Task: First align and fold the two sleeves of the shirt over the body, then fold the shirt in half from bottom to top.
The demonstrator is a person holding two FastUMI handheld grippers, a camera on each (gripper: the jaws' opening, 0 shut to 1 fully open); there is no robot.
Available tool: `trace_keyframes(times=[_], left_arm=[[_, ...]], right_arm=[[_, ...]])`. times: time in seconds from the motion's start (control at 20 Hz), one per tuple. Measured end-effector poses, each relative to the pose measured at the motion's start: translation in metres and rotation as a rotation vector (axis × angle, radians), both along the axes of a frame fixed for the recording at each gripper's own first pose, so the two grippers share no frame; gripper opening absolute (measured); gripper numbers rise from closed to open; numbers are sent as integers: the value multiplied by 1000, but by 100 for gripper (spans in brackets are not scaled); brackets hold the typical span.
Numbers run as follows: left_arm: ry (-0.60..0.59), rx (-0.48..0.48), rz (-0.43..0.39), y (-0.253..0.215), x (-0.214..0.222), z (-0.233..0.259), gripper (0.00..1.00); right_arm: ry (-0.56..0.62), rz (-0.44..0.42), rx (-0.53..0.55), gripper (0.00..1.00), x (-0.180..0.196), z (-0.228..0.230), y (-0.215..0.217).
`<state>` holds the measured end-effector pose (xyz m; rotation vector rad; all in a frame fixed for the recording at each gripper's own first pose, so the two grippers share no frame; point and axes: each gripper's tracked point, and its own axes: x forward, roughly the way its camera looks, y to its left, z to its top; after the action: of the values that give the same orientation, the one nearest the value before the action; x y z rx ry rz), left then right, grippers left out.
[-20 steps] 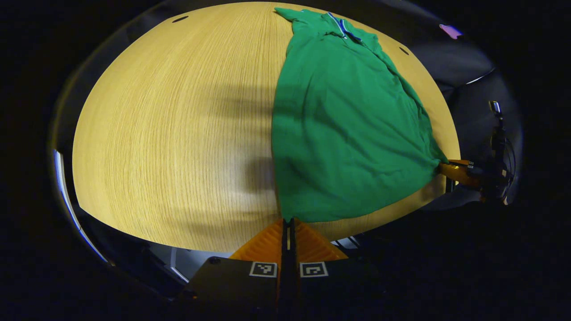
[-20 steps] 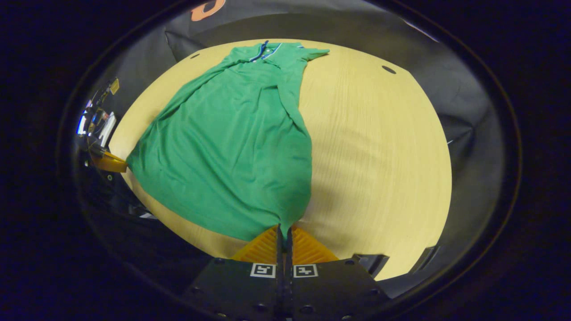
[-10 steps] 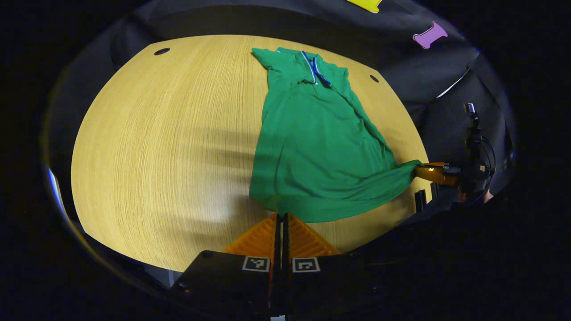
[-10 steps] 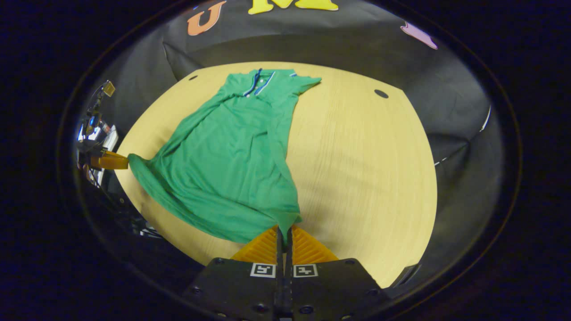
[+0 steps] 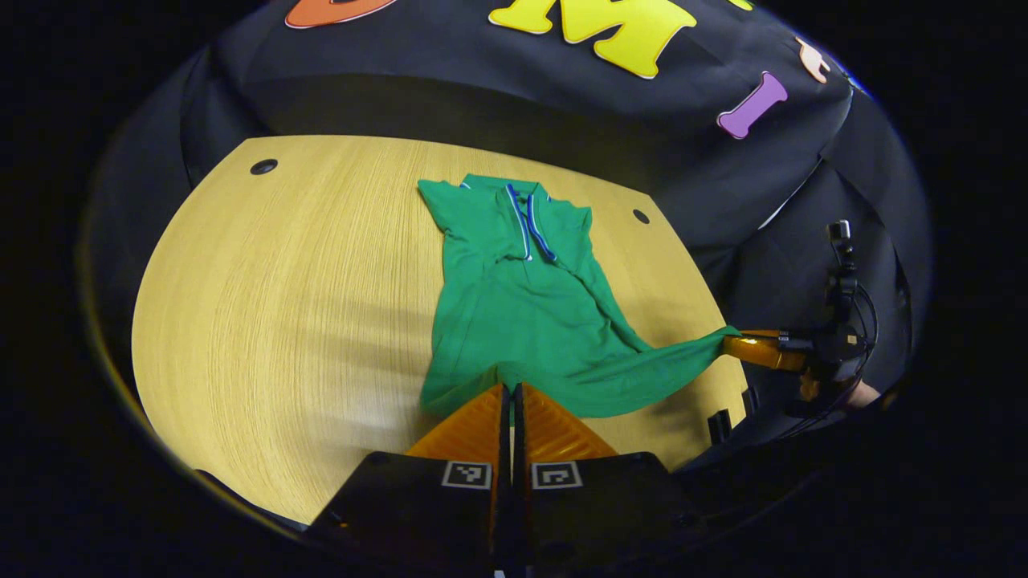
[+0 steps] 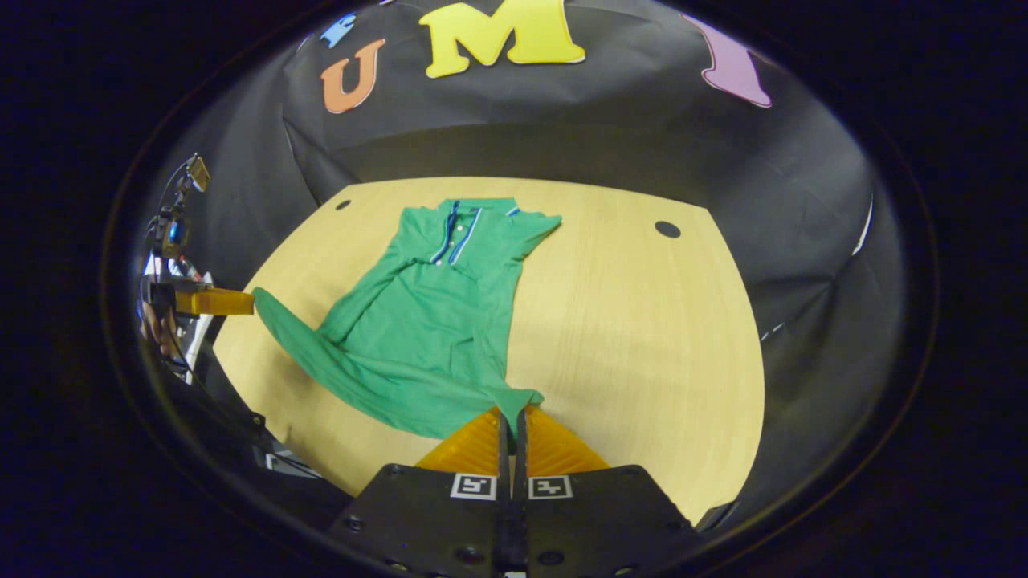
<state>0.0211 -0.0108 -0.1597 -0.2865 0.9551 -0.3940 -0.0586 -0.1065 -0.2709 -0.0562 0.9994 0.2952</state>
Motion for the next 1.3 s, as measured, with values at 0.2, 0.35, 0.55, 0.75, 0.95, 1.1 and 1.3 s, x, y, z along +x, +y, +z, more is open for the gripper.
trace_keyframes(times=[0.2, 0.35, 0.55, 0.75, 0.95, 1.1, 1.3], left_arm=[[-65, -28, 26, -4, 29, 24, 6], [-119, -33, 51, 1, 53, 42, 6], [-188, -39, 96, 16, 82, 70, 6], [-235, -38, 120, 23, 107, 85, 5], [-273, -38, 133, 28, 129, 98, 6], [-308, -16, 159, 30, 153, 105, 6], [-318, -3, 186, 32, 178, 106, 6]], right_arm=[[-55, -16, 31, 0, 25, 21, 2], [-99, -35, 43, 0, 46, 35, -3], [-154, -37, 54, 0, 77, 57, -6], [-200, -32, 69, 0, 102, 72, 2], [-236, -30, 76, 0, 128, 85, 11], [-261, -55, 95, 0, 160, 95, 17], [-293, -58, 77, 0, 196, 104, 27]])
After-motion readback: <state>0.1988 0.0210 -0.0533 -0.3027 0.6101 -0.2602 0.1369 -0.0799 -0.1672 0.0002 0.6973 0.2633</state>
